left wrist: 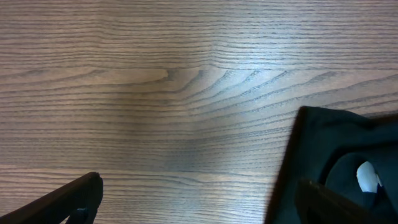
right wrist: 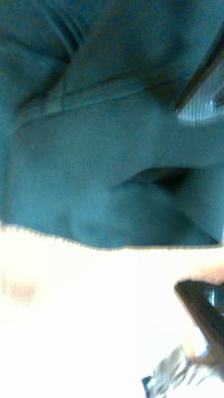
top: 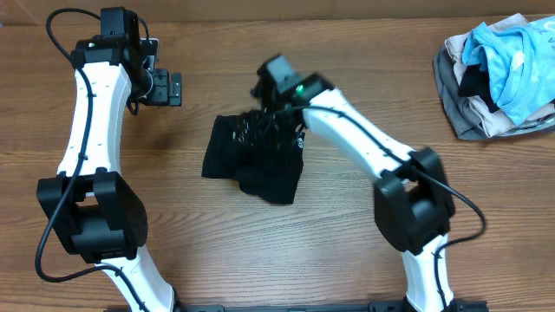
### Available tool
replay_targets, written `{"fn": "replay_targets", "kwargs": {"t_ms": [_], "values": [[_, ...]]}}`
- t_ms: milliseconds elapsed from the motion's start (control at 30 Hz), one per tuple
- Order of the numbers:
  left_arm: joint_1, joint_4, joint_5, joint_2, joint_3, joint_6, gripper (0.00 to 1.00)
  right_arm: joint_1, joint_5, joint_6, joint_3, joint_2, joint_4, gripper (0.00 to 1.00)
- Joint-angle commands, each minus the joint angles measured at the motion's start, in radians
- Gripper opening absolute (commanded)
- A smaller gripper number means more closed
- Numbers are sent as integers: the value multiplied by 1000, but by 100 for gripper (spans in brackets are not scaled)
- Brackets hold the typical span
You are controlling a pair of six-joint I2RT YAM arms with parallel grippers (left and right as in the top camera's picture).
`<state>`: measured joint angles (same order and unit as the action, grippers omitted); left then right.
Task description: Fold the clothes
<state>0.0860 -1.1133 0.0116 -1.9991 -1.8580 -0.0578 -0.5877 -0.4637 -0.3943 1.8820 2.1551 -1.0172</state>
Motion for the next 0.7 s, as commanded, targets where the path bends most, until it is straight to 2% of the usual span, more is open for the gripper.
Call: {"fn": "replay_targets", "kwargs": {"t_ms": [0, 67, 167, 233, 267, 400, 433, 467, 667], "values": [[6, 2, -12, 8, -10, 13, 100, 10, 50, 63, 102, -98, -82, 99], [6, 3, -12, 8, -10, 13, 100, 12, 129, 74, 101, -100, -176, 100], [6, 8, -12, 8, -10, 13, 100, 10, 134, 138, 56, -98, -222, 99], [6, 13, -12, 8, -10, 13, 100, -3, 134, 188, 3, -98, -225, 93], [6, 15, -12, 8, -10, 13, 100, -9, 135, 209, -23, -98, -216, 87], [5, 18, -12, 8, -10, 13, 100, -41, 190, 243, -164, -96, -97, 16], [5, 19, -12, 8, -10, 13, 100, -43, 210, 243, -200, -96, -56, 8], [5, 18, -12, 8, -10, 13, 100, -44, 227, 243, -232, -95, -16, 4], [5, 18, -13, 8, -10, 13, 100, -22, 271, 294, -328, -57, 134, 4]]}}
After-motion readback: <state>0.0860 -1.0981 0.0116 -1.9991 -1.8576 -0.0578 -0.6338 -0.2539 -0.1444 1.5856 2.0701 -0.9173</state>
